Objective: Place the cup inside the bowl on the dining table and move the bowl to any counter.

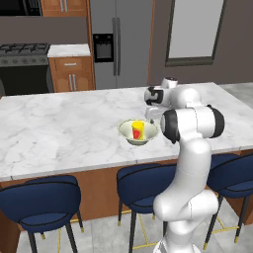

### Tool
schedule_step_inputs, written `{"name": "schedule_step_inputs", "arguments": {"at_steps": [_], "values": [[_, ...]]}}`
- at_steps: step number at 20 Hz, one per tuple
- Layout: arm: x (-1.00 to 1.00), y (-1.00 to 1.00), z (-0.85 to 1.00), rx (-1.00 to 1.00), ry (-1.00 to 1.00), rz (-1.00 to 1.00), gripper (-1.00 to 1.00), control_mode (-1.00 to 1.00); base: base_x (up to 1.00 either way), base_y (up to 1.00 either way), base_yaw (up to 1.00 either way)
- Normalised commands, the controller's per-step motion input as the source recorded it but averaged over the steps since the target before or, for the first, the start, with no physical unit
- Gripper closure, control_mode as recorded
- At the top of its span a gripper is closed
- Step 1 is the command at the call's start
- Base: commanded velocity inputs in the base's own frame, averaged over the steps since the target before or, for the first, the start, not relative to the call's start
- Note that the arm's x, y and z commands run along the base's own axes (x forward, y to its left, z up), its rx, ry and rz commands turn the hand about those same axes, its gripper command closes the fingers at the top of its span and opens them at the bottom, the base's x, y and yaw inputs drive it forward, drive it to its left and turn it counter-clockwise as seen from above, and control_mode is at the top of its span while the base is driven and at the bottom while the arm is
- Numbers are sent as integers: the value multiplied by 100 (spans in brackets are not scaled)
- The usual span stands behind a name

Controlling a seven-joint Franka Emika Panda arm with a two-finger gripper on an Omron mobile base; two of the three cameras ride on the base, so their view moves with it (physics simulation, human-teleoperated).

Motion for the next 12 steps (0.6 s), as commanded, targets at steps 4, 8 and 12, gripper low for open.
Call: {"name": "schedule_step_inputs", "arguments": {"at_steps": [4, 8, 12], "values": [[-7, 3, -23, 0, 0, 4, -100, -100, 0, 0, 0], [-12, 13, -18, 0, 0, 2, -100, -100, 0, 0, 0], [-9, 16, -3, 0, 0, 1, -100, -100, 0, 0, 0]]}}
